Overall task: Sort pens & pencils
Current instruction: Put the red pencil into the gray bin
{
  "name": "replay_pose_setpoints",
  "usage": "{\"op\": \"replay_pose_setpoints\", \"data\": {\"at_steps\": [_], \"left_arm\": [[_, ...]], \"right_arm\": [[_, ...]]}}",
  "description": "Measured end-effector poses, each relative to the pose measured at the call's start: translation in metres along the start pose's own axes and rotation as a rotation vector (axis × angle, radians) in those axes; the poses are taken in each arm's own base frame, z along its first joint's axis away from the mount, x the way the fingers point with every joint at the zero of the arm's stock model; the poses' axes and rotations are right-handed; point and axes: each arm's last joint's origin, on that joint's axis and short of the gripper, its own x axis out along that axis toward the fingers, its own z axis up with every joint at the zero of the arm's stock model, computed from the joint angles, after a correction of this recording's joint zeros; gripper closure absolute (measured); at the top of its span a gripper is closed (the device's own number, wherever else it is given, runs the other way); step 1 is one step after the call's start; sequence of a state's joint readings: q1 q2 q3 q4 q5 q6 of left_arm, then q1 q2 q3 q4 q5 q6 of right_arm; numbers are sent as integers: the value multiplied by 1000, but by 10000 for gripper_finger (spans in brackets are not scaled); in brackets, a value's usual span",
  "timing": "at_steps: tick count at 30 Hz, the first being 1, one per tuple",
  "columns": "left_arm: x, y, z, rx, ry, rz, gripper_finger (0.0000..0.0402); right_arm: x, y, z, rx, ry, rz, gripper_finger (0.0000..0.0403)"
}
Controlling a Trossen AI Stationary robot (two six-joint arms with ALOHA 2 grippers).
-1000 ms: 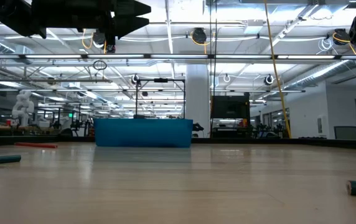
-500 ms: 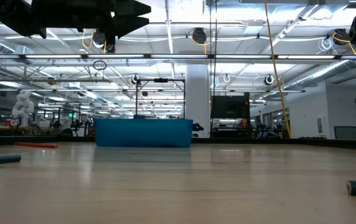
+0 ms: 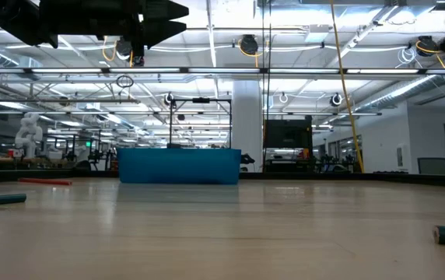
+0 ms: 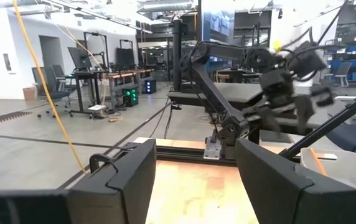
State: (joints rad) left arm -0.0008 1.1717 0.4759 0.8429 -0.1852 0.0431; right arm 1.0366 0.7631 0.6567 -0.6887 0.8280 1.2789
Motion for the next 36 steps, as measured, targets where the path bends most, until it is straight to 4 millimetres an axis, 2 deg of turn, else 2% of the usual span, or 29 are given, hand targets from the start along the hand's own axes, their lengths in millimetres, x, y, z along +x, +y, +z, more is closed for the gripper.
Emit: {"op": "replay_pose_setpoints", "data": {"at_steps": [6,9,12,14,16,19,27,31,36], "left_arm": [[0,0,0,-43,0,-6,176],[0,-2,0,-88,0,-61,176],[-1,-2,3,-106,-8,-116,176],[-3,0,4,-109,-4,-142,176],[-5,1,6,-118,5,-153,176],[-8,5,5,-116,65,-146,176],[-17,23,2,-48,177,-75,176],[-17,31,2,-64,226,-35,176],[-12,34,3,-81,368,-14,176]], "right_arm": [[40,-19,6,-235,-379,-222,236],[58,-29,17,-288,-525,-272,236],[65,-41,32,-362,-682,-162,236],[63,-51,41,-424,-815,-68,236],[61,-60,49,-446,-916,-45,236],[63,-72,57,-487,-943,-81,236],[79,-88,63,-544,-847,-120,236],[78,-92,66,-584,-858,-169,236],[73,-94,72,-638,-923,-222,236]]}}
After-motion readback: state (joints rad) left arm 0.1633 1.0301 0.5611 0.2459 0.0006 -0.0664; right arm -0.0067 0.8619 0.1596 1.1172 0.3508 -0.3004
